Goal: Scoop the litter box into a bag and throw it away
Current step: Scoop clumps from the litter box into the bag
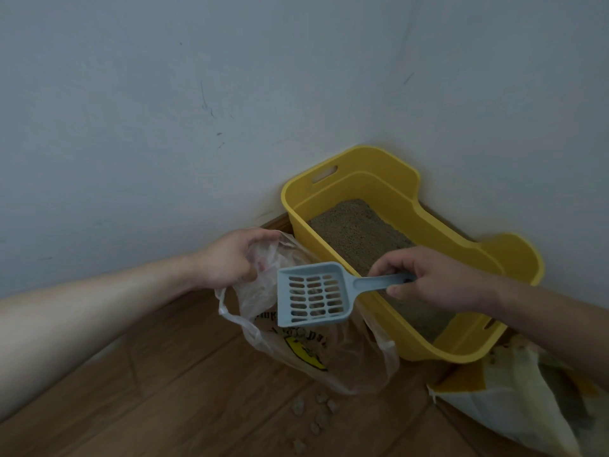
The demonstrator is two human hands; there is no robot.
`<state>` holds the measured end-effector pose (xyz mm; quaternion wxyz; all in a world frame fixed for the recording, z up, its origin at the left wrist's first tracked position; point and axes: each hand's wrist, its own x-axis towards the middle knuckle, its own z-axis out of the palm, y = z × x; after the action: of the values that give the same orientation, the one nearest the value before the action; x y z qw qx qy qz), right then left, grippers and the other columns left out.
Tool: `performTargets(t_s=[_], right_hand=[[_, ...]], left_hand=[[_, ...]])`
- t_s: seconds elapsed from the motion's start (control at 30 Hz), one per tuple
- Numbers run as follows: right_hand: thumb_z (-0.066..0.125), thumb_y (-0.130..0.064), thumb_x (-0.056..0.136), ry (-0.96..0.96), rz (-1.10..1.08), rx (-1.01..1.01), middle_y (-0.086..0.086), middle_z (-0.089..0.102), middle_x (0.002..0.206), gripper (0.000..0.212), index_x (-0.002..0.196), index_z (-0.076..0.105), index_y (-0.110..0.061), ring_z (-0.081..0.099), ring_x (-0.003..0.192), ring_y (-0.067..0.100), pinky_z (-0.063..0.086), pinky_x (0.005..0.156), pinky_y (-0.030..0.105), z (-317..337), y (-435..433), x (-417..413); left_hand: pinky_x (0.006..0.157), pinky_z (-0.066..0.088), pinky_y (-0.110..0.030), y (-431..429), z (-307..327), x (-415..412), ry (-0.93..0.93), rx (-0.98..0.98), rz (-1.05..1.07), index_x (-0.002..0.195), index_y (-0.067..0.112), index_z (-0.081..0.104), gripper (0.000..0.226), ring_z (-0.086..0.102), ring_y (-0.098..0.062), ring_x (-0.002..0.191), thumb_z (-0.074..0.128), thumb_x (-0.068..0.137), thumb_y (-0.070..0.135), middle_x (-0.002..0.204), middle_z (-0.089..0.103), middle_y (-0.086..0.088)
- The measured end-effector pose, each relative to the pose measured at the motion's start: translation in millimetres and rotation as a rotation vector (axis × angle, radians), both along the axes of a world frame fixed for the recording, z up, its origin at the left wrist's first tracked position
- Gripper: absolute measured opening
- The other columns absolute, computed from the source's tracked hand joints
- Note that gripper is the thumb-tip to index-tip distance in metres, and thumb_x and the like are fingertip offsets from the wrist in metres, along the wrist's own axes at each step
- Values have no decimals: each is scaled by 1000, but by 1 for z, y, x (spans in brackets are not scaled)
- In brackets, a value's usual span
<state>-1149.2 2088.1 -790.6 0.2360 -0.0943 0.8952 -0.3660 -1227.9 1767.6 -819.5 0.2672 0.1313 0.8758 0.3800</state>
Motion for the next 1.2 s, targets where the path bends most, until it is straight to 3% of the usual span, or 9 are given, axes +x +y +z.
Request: performTargets(t_s=[0.1, 0.2, 0.3, 0.43, 0.57, 0.7, 0.83, 1.0, 1.2], right_hand=[[66, -11, 91, 25, 6, 10, -13, 66, 87, 25, 98, 68, -35, 58, 73, -2, 46, 69, 23, 2, 0, 1], [65, -10, 92, 41, -26, -20, -4, 65, 85, 25, 99, 68, -33, 58, 71, 7, 48, 66, 23, 8, 6, 0], [63, -9, 92, 76, -95, -44, 0, 62, 80, 24, 99, 68, -31, 54, 66, 4, 45, 61, 21, 14, 18, -1], [63, -12, 93, 135, -200, 28, -4, 59, 81, 20, 100, 66, -31, 53, 67, 4, 44, 64, 28, 14, 33, -1], [63, -17, 94, 134, -258, 100, -3, 62, 86, 19, 99, 63, -34, 58, 77, 17, 50, 73, 42, 11, 39, 3], [61, -19, 95, 135, -290, 145, -7, 63, 86, 18, 99, 62, -37, 60, 78, 12, 50, 72, 37, 11, 42, 8], [61, -22, 94, 121, -348, 203, -8, 66, 91, 15, 100, 62, -36, 63, 83, 13, 55, 78, 41, 9, 51, 10], [59, -22, 96, 105, -412, 279, -8, 65, 93, 12, 103, 61, -32, 63, 84, 10, 56, 73, 33, 2, 64, 11], [56, -20, 95, 99, -409, 515, -3, 62, 85, 7, 100, 61, -23, 59, 76, 12, 49, 63, 30, -4, 79, 7]], left_hand=[[64, 55, -26, 1, 1, 0, 5, -14, -7, 143, 32, 45, 84, 65, -14, 97, 60, 75, -16, 116, 59, 8], [65, 54, -25, 1, -1, 0, 12, -10, -6, 143, 30, 46, 84, 64, -15, 98, 60, 75, -16, 120, 58, 6], [66, 55, -23, 1, -3, -2, 6, 3, -9, 143, 29, 47, 85, 63, -15, 102, 60, 73, -17, 120, 60, 6], [72, 58, -54, 3, -3, -2, -7, 43, 11, 140, 31, 50, 86, 69, -30, 95, 59, 72, -20, 111, 64, 6], [69, 54, -64, 10, 1, -4, 14, 68, -18, 136, 36, 52, 85, 66, -44, 96, 60, 71, -17, 121, 62, 5], [64, 59, -44, 20, 6, -5, 35, 83, -36, 137, 34, 53, 81, 69, -26, 95, 60, 74, -16, 129, 58, 5], [84, 59, -40, 26, 5, -11, 26, 135, -12, 137, 32, 54, 79, 65, -17, 108, 65, 74, -16, 128, 60, 7], [72, 58, -27, 39, 4, -17, -19, 191, 2, 126, 39, 55, 73, 72, -14, 89, 69, 77, -12, 110, 67, 5], [68, 53, -20, 53, 2, -20, -17, 199, -1, 135, 28, 54, 72, 69, -5, 79, 72, 78, -12, 104, 63, 5]])
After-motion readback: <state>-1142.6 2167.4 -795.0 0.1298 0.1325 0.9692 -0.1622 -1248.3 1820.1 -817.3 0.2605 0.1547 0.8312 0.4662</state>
